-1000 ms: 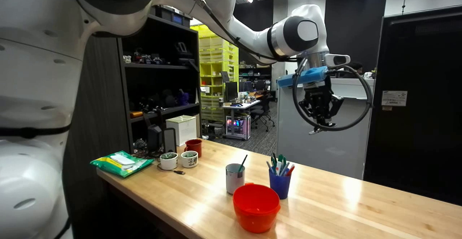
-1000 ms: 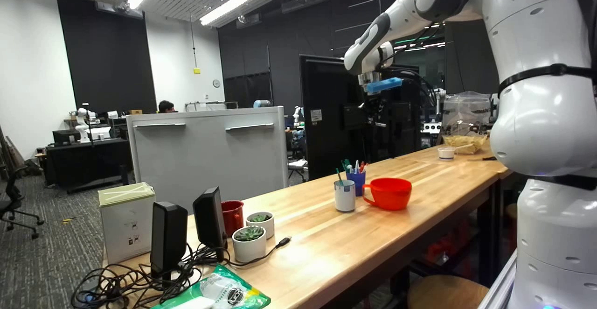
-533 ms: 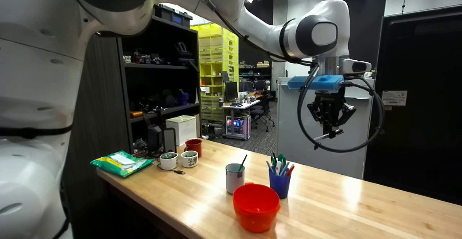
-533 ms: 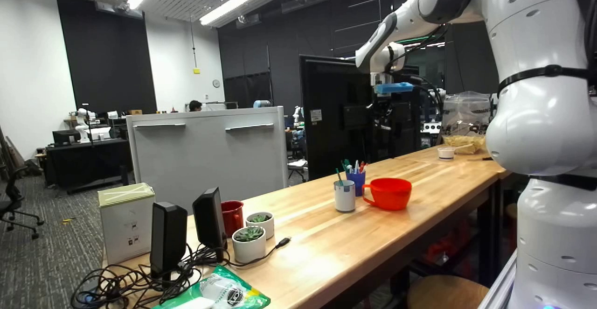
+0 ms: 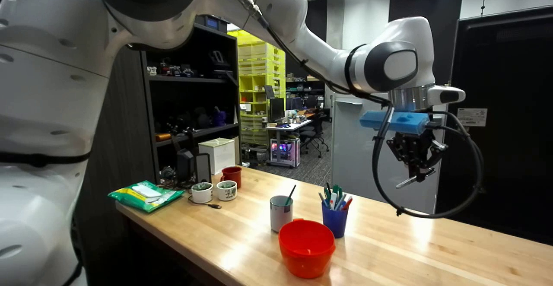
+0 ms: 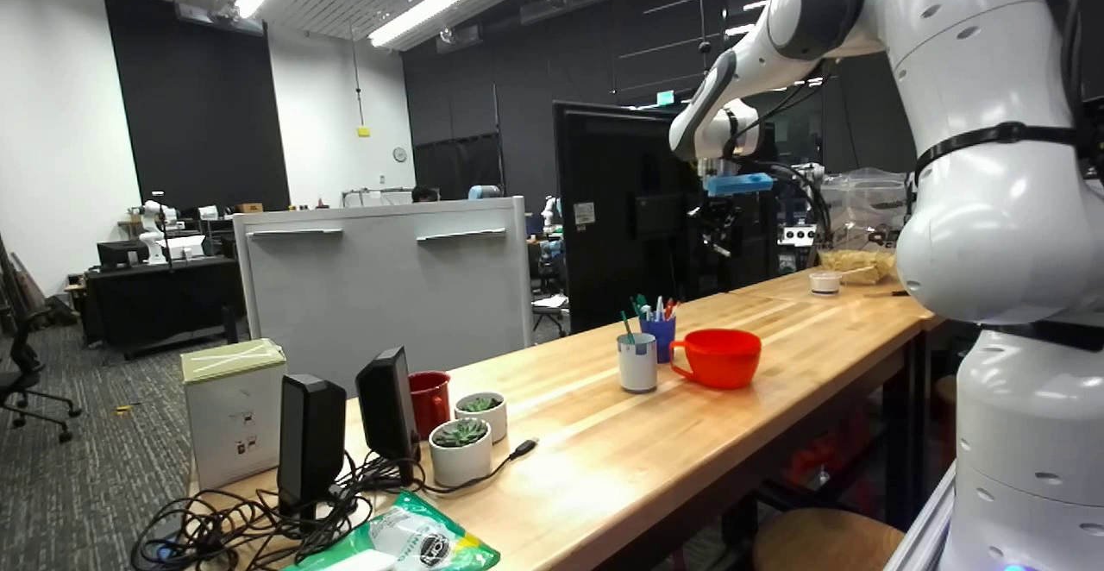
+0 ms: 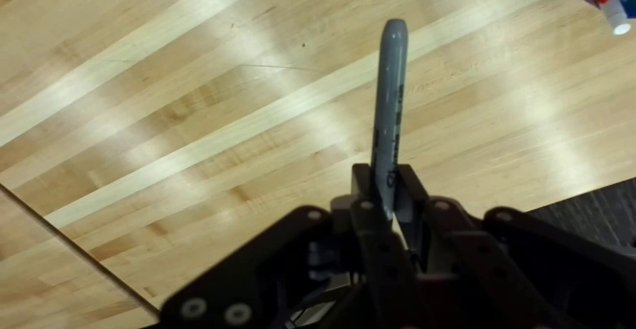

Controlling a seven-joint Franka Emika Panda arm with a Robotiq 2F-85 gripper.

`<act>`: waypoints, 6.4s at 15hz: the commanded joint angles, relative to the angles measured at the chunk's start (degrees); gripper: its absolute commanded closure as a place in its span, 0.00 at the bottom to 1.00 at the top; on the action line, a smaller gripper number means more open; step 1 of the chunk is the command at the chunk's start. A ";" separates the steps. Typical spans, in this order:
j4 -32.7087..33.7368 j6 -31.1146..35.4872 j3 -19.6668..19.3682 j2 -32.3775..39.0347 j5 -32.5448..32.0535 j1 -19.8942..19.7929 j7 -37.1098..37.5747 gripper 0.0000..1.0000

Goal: Move the black and white marker to the right

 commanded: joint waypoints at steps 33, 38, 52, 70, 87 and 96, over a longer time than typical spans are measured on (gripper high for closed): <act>0.28 1.40 -1.55 6.44 -1.18 -1.64 3.03 0.96; 2.09 1.73 -1.24 9.79 -0.96 -2.31 2.55 0.96; 7.19 0.41 -0.15 17.41 -0.51 -4.78 2.28 0.96; 7.28 2.71 -0.10 20.79 -0.65 -5.31 2.54 0.96; 10.10 1.79 0.87 23.46 -0.56 -6.60 2.18 0.30; 8.38 1.51 0.73 19.76 -2.05 -5.92 -1.32 0.00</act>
